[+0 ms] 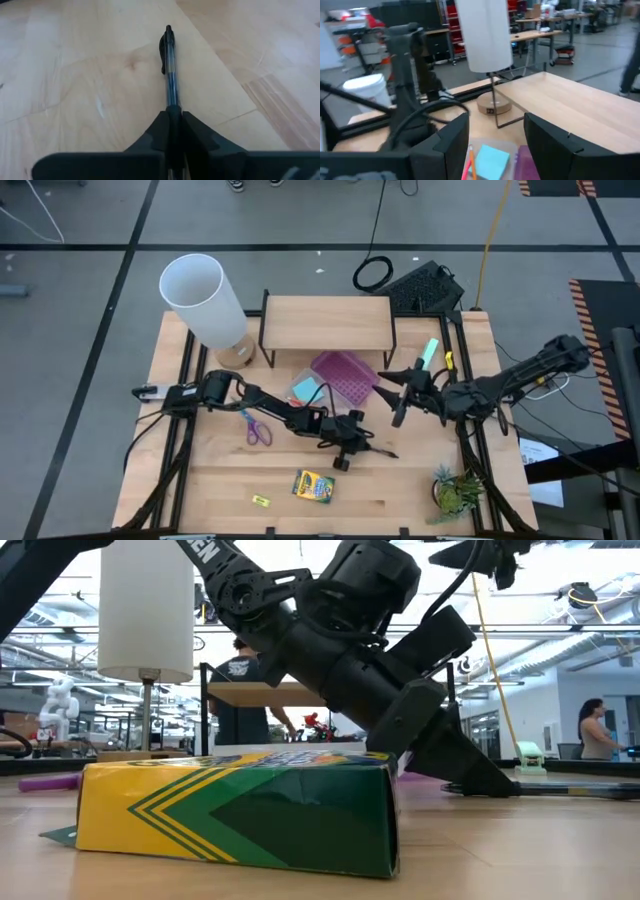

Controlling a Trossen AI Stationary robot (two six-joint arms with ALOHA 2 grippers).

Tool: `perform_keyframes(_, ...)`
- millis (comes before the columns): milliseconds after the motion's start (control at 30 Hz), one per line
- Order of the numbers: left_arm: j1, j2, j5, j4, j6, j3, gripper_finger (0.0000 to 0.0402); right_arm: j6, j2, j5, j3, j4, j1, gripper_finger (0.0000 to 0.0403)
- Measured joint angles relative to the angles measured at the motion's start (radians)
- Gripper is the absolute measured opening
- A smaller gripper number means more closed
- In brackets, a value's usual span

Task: Pack school essentials
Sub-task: Put the pen into the supply box

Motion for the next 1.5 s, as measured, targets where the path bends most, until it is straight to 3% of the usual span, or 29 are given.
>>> perform_keyframes(167, -0.011, -0.060, -0.049, -0.128, 0.037, 0.015, 0.0067, -0.070, -0.014, 0.002, 0.000, 0.042, 0.060, 0.0183)
perform_keyframes(433, -0.027, -0.279, -0.139, -0.340, 0.126, 0.021, 0.0036, -0.122, -0.039, 0.098, 0.001, 0.071, 0.139, 0.0183)
perform_keyframes(600, -0.009, -0.380, -0.251, -0.571, 0.164, 0.022, 0.0051, -0.122, -0.039, 0.137, 0.001, 0.072, 0.177, 0.0183)
perform_keyframes(800, 0.017, -0.448, -0.347, -0.848, 0.100, 0.013, 0.0053, -0.130, -0.038, 0.139, 0.001, 0.077, 0.199, 0.0183)
perform_keyframes(900, 0.018, -0.472, -0.410, -0.908, 0.094, -0.016, 0.0042, -0.131, -0.038, 0.143, 0.001, 0.080, 0.198, 0.0183)
perform_keyframes(1100, 0.038, -0.569, -0.413, -0.876, 0.087, -0.143, 0.0059, -0.130, -0.038, 0.161, 0.001, 0.080, 0.198, 0.0183)
perform_keyframes(1200, 0.060, -0.624, -0.343, -0.782, 0.095, -0.252, 0.0062, -0.130, -0.038, 0.161, 0.001, 0.079, 0.198, 0.0183)
perform_keyframes(1500, 0.165, -0.708, 0.030, -0.443, 0.257, -0.514, 0.0051, -0.116, -0.031, 0.164, 0.002, 0.080, 0.198, 0.0183)
